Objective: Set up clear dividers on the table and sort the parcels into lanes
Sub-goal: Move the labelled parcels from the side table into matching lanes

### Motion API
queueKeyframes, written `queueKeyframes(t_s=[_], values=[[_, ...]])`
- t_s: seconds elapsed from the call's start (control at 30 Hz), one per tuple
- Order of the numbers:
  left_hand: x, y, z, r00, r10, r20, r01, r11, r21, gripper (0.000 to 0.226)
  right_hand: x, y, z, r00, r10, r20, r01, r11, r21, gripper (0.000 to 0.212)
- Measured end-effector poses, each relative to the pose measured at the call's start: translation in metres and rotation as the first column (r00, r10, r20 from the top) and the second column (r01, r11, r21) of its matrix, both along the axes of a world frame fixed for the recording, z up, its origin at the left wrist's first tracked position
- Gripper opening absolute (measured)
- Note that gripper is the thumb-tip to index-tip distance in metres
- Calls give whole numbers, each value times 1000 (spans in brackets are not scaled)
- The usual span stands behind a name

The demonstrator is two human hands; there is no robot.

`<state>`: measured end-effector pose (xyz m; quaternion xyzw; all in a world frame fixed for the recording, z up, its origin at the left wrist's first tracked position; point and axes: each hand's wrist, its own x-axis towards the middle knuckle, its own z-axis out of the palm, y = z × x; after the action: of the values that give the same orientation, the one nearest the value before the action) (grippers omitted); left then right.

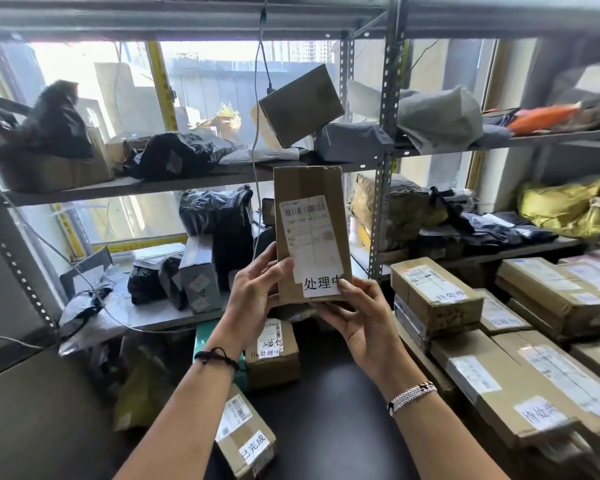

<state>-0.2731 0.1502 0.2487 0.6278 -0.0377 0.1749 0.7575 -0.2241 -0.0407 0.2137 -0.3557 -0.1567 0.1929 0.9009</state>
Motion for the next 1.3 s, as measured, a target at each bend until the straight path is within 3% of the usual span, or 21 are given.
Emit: queueKeyframes(t_s=[0.3,0.47,0.57,0.67,0.77,0.87,0.97,1.1,1.17,1.3], values=[[20,-50,2,998,-67,-2,67,997,-39,49,7,-48,2,996,-92,-5,92,995,-44,52],[54,-106,-1,990,-143,-2,142,988,-54,51,27,-111,13,964,-258,66,266,915,-303,56],[81,-149,-4,986,-162,-27,161,986,-43,69,40,-156,24,898,-403,176,437,769,-466,70],[106,-196,-10,982,-184,-39,184,983,-12,78,52,-202,42,783,-506,362,622,608,-493,90],[123,-245,-17,980,-197,-35,198,980,16,82,66,-239,61,703,-438,561,711,440,-548,93],[141,-291,-26,981,-196,1,194,976,101,75,89,-266,71,648,-287,706,759,169,-629,99],[161,-324,-32,980,-197,-13,196,967,163,81,117,-288,71,665,-167,728,732,-44,-679,107],[184,-335,-36,949,-310,-62,313,899,305,80,157,-317,65,680,-138,720,703,-155,-694,108],[194,-327,-37,980,-191,-56,198,899,392,82,178,-327,59,707,-95,701,673,-215,-707,106],[215,-294,-40,996,89,2,-78,860,504,50,223,-330,32,789,12,614,585,-316,-747,99]])
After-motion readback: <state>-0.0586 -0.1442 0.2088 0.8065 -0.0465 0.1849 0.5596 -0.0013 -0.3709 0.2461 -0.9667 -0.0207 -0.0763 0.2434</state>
